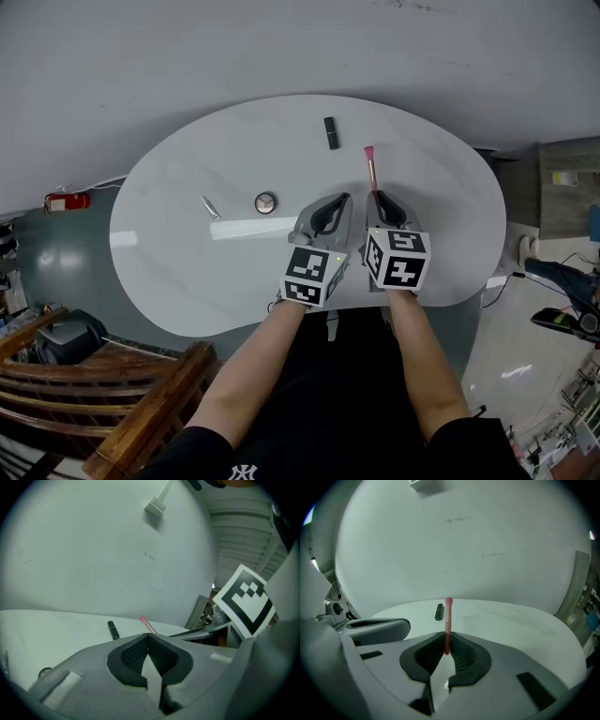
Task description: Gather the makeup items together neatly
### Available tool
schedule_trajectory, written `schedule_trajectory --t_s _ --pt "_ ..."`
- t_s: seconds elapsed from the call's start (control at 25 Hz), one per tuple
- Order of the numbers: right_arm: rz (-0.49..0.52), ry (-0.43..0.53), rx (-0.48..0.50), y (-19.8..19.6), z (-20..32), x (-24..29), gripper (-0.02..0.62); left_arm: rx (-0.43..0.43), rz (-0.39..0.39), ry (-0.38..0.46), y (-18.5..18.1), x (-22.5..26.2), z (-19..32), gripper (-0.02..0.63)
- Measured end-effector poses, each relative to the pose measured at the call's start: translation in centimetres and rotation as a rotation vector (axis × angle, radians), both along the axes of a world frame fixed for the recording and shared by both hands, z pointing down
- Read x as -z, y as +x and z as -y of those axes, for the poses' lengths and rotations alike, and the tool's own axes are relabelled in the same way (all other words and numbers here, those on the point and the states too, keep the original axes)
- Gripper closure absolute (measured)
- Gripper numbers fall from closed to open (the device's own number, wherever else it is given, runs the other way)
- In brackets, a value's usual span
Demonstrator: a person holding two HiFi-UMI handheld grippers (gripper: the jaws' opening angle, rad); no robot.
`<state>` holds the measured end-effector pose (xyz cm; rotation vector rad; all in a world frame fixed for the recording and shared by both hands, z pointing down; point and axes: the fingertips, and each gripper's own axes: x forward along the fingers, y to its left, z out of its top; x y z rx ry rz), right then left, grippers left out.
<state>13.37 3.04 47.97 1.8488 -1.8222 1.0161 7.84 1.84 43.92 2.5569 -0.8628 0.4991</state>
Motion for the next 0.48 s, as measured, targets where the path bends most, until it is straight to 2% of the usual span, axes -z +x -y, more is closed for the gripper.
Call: schedule_trajectory --t_s 0.48 --pt "0.066 -0.034 0.054 0.0 7.2 -2.4 0.549 0.096 0.012 -0.03 -0.5 -2.0 5.3 0.597"
